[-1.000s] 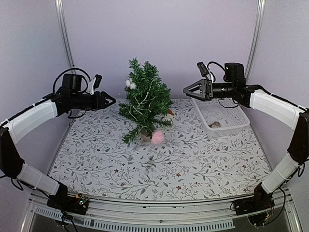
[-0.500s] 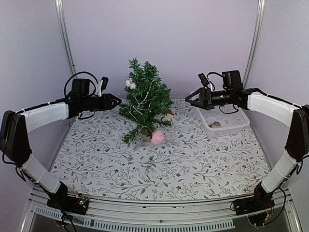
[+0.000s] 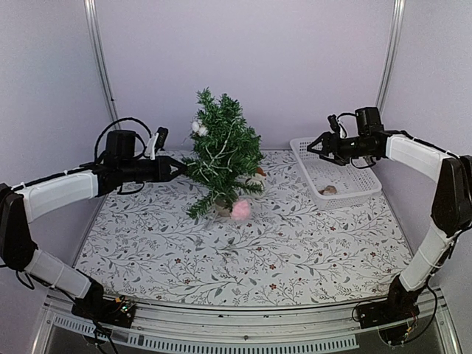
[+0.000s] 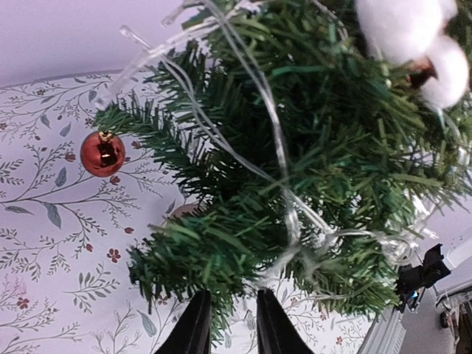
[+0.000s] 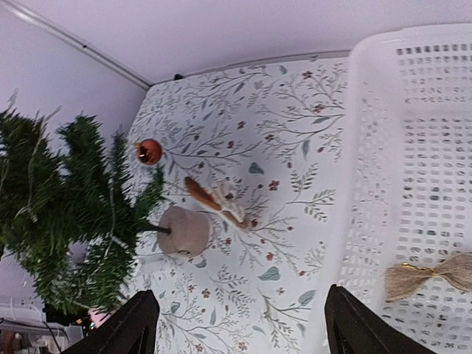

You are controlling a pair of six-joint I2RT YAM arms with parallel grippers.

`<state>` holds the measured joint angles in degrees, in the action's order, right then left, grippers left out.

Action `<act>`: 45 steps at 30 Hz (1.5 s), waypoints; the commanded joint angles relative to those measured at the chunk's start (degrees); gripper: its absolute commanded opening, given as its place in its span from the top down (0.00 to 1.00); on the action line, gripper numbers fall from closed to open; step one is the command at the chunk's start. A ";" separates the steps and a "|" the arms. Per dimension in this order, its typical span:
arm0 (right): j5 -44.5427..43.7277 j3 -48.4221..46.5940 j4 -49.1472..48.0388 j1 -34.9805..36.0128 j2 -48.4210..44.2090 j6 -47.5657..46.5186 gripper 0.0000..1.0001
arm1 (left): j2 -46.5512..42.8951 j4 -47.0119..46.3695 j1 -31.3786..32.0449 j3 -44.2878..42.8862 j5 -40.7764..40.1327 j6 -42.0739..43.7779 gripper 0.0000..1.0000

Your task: Decorate the small christmas tree

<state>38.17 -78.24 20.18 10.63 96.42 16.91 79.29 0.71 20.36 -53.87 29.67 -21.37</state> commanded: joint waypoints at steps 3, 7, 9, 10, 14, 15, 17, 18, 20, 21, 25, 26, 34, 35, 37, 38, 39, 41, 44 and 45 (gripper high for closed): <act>-14.43 -8.65 10.98 -3.69 7.81 -6.63 0.24 | -1.36 -0.89 2.31 0.89 0.98 -1.39 0.77; -22.41 -12.85 15.37 -4.99 13.05 -10.12 0.32 | -2.69 -1.39 0.63 1.46 -0.41 -2.86 0.71; -25.10 -15.02 18.37 -5.02 15.63 -12.21 0.36 | -2.90 -1.15 -0.02 1.19 -0.76 -3.14 0.68; -26.20 -15.84 20.06 -5.01 17.59 -13.80 0.37 | -2.84 -0.95 -0.21 0.95 -0.81 -3.11 0.67; -29.09 -17.07 23.22 -5.02 21.85 -18.39 0.43 | -2.44 -0.89 -0.69 0.03 -0.95 -2.78 0.64; -29.34 -16.97 23.07 -5.01 22.58 -19.26 0.44 | -2.39 -0.89 -0.77 -0.01 -0.93 -2.80 0.64; -29.43 -17.12 22.66 -5.01 23.90 -20.43 0.46 | -2.30 -0.89 -0.89 -0.03 -1.05 -2.87 0.63; -29.96 -17.39 22.51 -4.94 24.74 -20.80 0.46 | -2.23 -0.89 -0.91 -0.08 -1.02 -2.84 0.63; -31.14 -17.86 22.15 -4.96 26.40 -21.49 0.47 | -2.04 0.93 -0.95 -0.38 -1.02 -2.81 0.63; -31.75 -18.03 21.97 -5.08 26.96 -21.70 0.47 | -1.99 1.38 -0.94 -0.57 -1.02 -2.84 0.63; -32.11 -18.79 21.10 -5.16 30.22 -22.60 0.52 | -2.02 1.88 -0.98 -0.99 -1.57 -2.72 0.62; -31.95 -18.91 21.00 -5.15 30.82 -22.69 0.54 | -2.10 2.06 -1.01 -1.04 -1.68 -2.56 0.62; -30.53 -19.21 19.38 -5.27 29.78 -22.37 0.88 | -4.00 2.96 -0.94 -0.81 -3.34 -2.12 0.62; -30.45 -19.11 19.29 -5.27 29.17 -22.36 0.93 | -4.42 3.43 -0.98 -0.88 -3.69 -1.98 0.63; -30.37 -19.14 19.06 -5.29 27.56 -22.22 1.00 | -5.38 4.32 -0.97 -0.98 -4.44 -1.57 0.63; -30.33 -19.15 19.10 -5.33 26.23 -22.02 1.00 | -6.15 4.50 -0.95 -0.79 -4.92 -1.45 0.63; -29.97 -19.15 18.98 -5.30 25.00 -21.85 1.00 | -6.99 4.59 -1.00 -0.61 -5.42 -1.34 0.63; -28.93 -18.98 18.58 -5.29 22.11 -21.20 1.00 | -8.79 4.44 -0.95 -0.10 -6.63 -1.08 0.63; -26.69 -18.16 17.57 -5.28 17.38 -20.70 1.00 | -11.52 4.32 -0.95 0.57 -8.30 -0.78 0.62; -26.08 -17.65 16.97 -5.27 16.07 -20.36 1.00 | -12.32 4.31 -0.89 0.79 -8.72 -0.64 0.61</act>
<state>8.75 -96.31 39.88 5.56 121.45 -4.86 70.59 5.10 19.92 -53.34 23.73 -23.40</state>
